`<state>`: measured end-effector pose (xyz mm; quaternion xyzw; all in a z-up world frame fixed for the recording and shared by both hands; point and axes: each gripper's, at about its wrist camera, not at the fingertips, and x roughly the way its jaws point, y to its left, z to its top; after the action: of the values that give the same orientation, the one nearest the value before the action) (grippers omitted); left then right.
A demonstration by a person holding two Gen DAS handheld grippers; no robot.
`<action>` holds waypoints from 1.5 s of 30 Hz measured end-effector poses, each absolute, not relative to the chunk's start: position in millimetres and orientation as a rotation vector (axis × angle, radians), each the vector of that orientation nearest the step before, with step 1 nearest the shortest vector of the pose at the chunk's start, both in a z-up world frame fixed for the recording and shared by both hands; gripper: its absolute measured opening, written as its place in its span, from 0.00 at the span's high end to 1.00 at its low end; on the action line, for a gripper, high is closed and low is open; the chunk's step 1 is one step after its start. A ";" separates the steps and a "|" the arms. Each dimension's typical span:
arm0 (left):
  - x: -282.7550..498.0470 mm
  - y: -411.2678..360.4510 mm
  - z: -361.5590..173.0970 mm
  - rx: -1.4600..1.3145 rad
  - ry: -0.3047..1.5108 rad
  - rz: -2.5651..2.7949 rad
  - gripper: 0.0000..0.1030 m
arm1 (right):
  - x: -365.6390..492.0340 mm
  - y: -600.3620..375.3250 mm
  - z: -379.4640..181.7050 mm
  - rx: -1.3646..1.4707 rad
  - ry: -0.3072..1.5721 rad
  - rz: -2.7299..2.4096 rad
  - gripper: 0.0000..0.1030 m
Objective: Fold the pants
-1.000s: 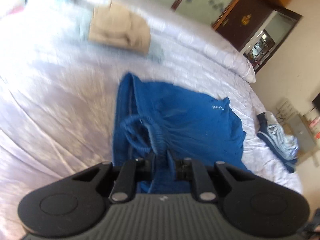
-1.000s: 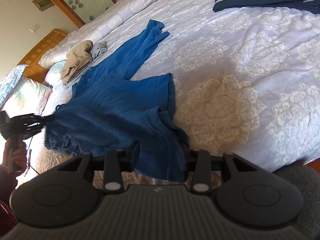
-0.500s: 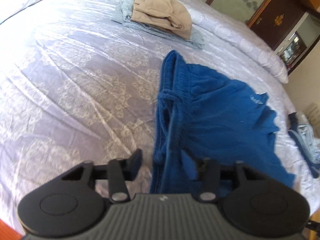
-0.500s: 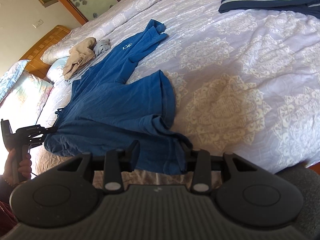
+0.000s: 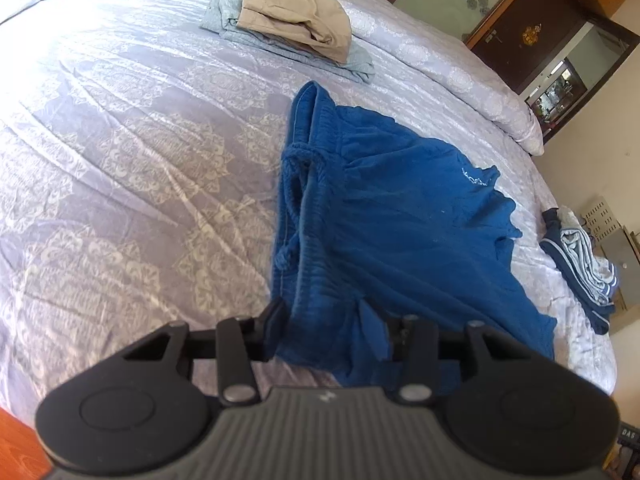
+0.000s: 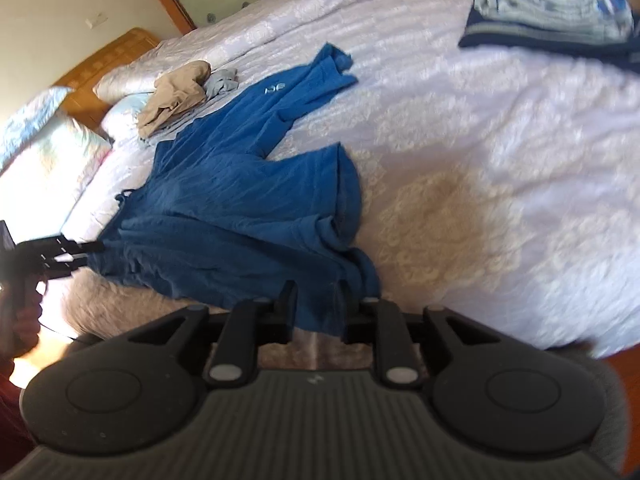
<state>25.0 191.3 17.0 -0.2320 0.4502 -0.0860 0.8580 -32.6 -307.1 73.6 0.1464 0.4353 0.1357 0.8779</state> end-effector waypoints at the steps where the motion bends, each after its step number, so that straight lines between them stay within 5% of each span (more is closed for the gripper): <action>1: 26.2 190.9 16.5 -0.485 0.948 -0.179 0.60 | -32.2 -309.0 74.1 0.297 0.905 0.277 0.68; 3: 28.9 189.3 16.0 -0.483 0.954 -0.174 0.60 | -29.3 -312.1 73.4 0.291 0.903 0.264 0.68; 8: 26.7 184.3 19.9 -0.465 0.946 -0.214 0.81 | -18.7 -310.6 78.9 0.262 0.859 0.258 0.65; 11: 27.6 183.0 21.5 -0.451 0.974 -0.227 0.92 | -9.8 -304.7 75.8 0.228 0.872 0.285 0.55; 12: 27.4 184.9 24.1 -0.454 0.978 -0.230 0.92 | -6.7 -302.9 72.5 0.221 0.890 0.297 0.58; 13: 27.0 188.1 27.3 -0.453 0.981 -0.230 0.92 | -3.9 -301.8 68.5 0.225 0.922 0.307 0.94; 17: 27.7 202.6 28.7 -0.464 1.017 -0.216 0.92 | -9.2 -299.7 65.1 0.173 1.021 0.294 0.97; 20: 28.8 196.8 24.2 -0.415 1.033 -0.204 0.90 | -9.7 -316.6 77.5 0.257 0.997 0.357 0.89; 22: 30.5 192.6 20.7 -0.401 1.042 -0.195 0.89 | -4.6 -339.1 91.4 0.395 0.890 0.319 0.58; 23: 31.3 191.8 19.4 -0.403 1.043 -0.191 0.89 | 1.5 -348.2 95.5 0.454 0.850 0.290 0.55; 33: 31.8 200.9 14.0 -0.465 1.060 -0.154 0.81 | 94.9 -329.4 44.5 0.656 0.965 0.319 0.55; 35: 33.1 200.4 14.6 -0.461 1.064 -0.151 0.81 | 105.4 -321.1 35.8 0.648 1.008 0.311 0.63; 36: 33.5 199.8 15.0 -0.457 1.065 -0.149 0.81 | 107.0 -317.7 35.0 0.624 1.023 0.294 0.93; 37: 33.9 198.8 15.5 -0.452 1.065 -0.147 0.81 | 109.4 -314.7 33.7 0.596 1.030 0.278 0.96; 45: 37.4 193.6 14.0 -0.423 1.062 -0.138 0.81 | 118.2 -339.2 54.8 0.592 0.830 0.192 0.96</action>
<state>37.4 193.6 14.0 -0.2002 0.5021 -0.0651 0.8388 118.2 -339.2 54.8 0.2830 0.3967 0.0918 0.8684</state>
